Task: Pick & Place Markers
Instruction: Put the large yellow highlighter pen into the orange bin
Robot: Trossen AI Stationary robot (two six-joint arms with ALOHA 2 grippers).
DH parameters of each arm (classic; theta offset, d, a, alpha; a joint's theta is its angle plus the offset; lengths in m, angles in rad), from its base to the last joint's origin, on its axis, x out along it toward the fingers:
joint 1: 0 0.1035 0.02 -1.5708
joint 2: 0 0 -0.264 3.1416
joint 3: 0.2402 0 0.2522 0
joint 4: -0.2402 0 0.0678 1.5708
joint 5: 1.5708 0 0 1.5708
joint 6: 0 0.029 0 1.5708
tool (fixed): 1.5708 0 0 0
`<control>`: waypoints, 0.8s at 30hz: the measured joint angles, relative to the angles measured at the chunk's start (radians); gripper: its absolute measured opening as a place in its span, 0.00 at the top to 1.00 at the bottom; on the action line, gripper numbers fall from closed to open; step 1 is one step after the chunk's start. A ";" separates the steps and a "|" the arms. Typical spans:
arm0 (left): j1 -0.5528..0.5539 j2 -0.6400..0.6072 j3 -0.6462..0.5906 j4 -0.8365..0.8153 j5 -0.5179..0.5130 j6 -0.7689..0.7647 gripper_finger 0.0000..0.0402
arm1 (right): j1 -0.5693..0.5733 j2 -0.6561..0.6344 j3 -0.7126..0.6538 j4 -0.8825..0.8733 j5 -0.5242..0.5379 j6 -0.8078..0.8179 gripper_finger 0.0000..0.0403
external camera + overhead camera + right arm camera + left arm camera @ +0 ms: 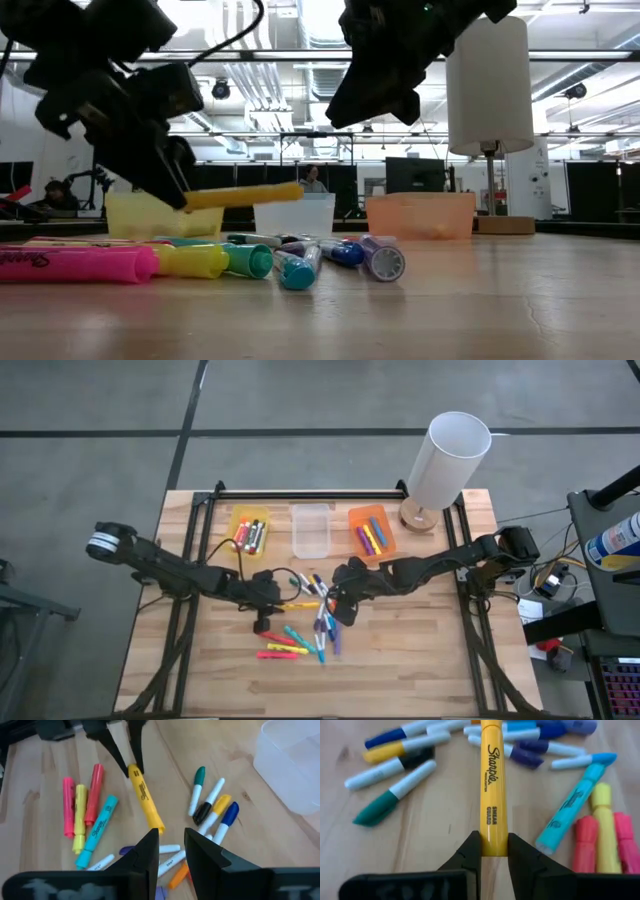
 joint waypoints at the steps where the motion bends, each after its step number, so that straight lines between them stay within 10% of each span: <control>1: 0.000 -0.017 0.000 -0.015 -0.001 0.000 0.85 | 0.000 -0.002 0.004 -0.021 -0.001 0.005 0.78; 14: 0.000 -0.295 0.000 -0.036 -0.051 0.019 0.84 | 0.000 -0.021 0.020 -0.113 -0.015 0.051 0.77; 24: 0.000 -0.453 0.001 0.060 -0.057 0.041 0.84 | 0.000 -0.016 0.021 0.244 -0.105 -0.052 0.55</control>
